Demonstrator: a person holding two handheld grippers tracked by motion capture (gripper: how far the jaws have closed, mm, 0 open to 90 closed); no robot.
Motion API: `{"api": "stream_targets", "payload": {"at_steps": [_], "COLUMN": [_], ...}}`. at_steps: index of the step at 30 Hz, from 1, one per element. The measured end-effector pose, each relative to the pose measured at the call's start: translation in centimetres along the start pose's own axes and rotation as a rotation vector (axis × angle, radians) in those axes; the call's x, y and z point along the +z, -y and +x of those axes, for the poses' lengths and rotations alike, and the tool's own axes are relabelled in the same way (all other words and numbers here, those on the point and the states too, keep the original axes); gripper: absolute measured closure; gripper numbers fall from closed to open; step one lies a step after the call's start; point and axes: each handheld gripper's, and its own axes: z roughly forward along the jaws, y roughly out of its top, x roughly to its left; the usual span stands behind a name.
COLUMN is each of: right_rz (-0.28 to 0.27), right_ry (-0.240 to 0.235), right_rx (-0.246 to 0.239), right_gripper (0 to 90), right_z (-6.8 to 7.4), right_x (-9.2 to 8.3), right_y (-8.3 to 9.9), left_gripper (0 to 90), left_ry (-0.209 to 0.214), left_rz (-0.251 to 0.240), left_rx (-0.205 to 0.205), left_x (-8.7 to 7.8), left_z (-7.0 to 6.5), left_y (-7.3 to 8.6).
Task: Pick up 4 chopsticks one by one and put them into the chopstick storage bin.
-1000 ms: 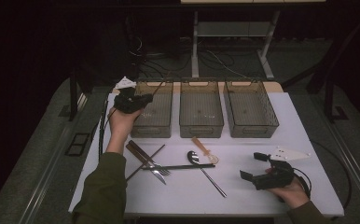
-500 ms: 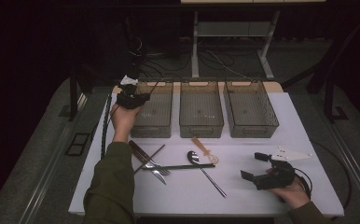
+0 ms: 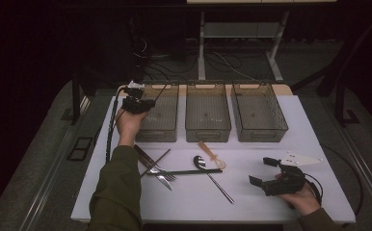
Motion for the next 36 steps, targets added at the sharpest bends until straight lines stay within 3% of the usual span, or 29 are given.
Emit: {"api": "stream_targets", "payload": {"at_steps": [7,12,24,36], "right_rz": [-0.001,0.001,-0.003,0.027], "right_ry": [0.0,0.0,0.001,-0.003], "right_rx": [0.002,0.006,0.007,-0.02], "right_gripper": [2.3,2.4,2.3,2.3], "right_z": [0.0,0.0,0.0,0.4], "right_x": [0.0,0.0,-0.2,0.3], "right_y": [0.0,0.0,0.0,0.1], "left_gripper": [71.0,56.2,40.5,31.8], "left_ry": [0.012,0.046,0.093,0.143], "left_rz": [-0.002,-0.001,0.015,-0.004], "left_rx": [0.008,0.032,0.095,0.149], "left_x": [-0.1,-0.4,-3.8,-7.3], "left_z": [-0.1,-0.6,-3.1,-5.4], "left_y": [0.0,0.0,0.3,3.8]}}
